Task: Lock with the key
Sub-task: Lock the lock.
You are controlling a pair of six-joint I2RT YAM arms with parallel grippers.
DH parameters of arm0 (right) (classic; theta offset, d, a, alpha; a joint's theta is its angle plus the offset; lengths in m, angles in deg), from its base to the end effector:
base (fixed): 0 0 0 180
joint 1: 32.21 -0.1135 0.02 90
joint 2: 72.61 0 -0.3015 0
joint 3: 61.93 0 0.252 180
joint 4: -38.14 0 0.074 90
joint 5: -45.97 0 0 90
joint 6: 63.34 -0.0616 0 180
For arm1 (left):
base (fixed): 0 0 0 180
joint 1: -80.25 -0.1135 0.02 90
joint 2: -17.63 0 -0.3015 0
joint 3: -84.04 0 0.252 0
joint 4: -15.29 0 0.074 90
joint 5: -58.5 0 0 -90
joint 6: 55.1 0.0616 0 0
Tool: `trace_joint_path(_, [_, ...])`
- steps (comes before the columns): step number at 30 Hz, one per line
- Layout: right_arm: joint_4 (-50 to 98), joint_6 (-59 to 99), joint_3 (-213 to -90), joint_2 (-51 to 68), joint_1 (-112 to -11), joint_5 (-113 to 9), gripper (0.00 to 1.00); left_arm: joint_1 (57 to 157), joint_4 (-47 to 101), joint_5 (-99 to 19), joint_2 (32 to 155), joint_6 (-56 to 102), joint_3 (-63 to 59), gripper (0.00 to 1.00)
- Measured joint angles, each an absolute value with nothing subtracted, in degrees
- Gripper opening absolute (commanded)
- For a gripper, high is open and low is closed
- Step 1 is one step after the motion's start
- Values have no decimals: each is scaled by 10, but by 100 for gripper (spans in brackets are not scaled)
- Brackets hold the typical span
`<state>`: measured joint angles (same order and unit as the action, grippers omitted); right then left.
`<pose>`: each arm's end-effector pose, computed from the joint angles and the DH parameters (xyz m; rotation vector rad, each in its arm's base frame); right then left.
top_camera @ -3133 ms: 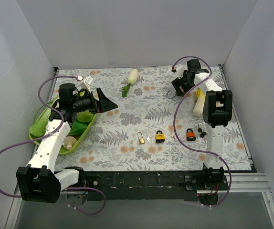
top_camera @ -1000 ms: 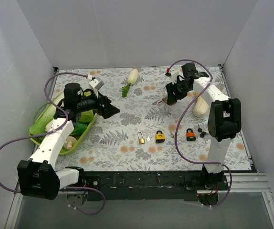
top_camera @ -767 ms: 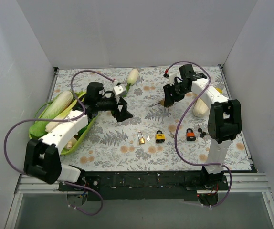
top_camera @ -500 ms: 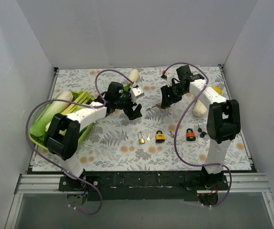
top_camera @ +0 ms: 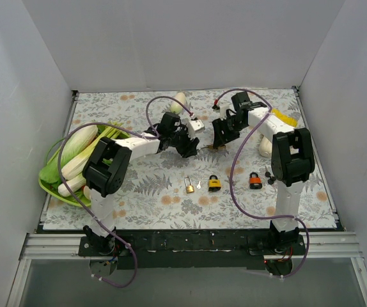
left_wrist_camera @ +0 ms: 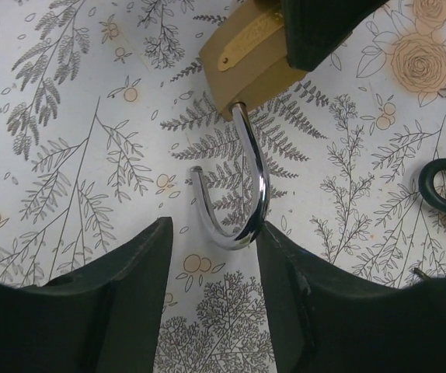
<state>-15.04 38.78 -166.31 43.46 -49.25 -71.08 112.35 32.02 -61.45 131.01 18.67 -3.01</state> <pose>0.4259 0.1598 0.2166 -0.8048 2.5294 0.6623 0.3721 -0.2697 0.1915 0.6093 2.3460 -1.0155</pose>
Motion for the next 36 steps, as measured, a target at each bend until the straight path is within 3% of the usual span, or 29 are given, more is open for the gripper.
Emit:
trace_joint_path(7, [-145, 386, -1671, 436, -492, -716, 1, 1137, 320, -626, 1346, 185, -46, 37])
trace_joint_path(10, [-145, 386, -1672, 436, -492, -718, 1, 1140, 318, -622, 1351, 185, -46, 28])
trace_joint_path(11, [-145, 385, -1672, 436, -492, -719, 1, 1142, 316, -621, 1352, 183, -46, 14])
trace_joint_path(13, [-145, 384, -1672, 436, -492, -719, 1, 1143, 315, -620, 1352, 178, -46, 0])
trace_joint_path(16, [-147, 362, -1674, 436, -491, -717, 1, 1146, 299, -600, 1352, 171, -46, 0])
trace_joint_path(17, [-146, 359, -1674, 436, -490, -718, 19, 1146, 298, -597, 1352, 167, -46, 0])
trace_joint_path(19, [-146, 359, -1676, 437, -491, -718, 43, 1147, 295, -591, 1351, 161, -45, 0])
trace_joint_path(20, [-147, 359, -1678, 436, -491, -718, 63, 1147, 295, -590, 1349, 159, -44, 0])
trace_joint_path(21, [-148, 361, -1680, 436, -491, -720, 69, 1146, 294, -589, 1346, 156, -43, 0])
trace_joint_path(26, [-185, 390, -1719, 431, -480, -773, 80, 1127, 295, -605, 1311, 134, -25, 0])
trace_joint_path(36, [-272, 509, -1773, 285, -428, -848, 84, 1072, 364, -690, 1115, 84, 20, 0])
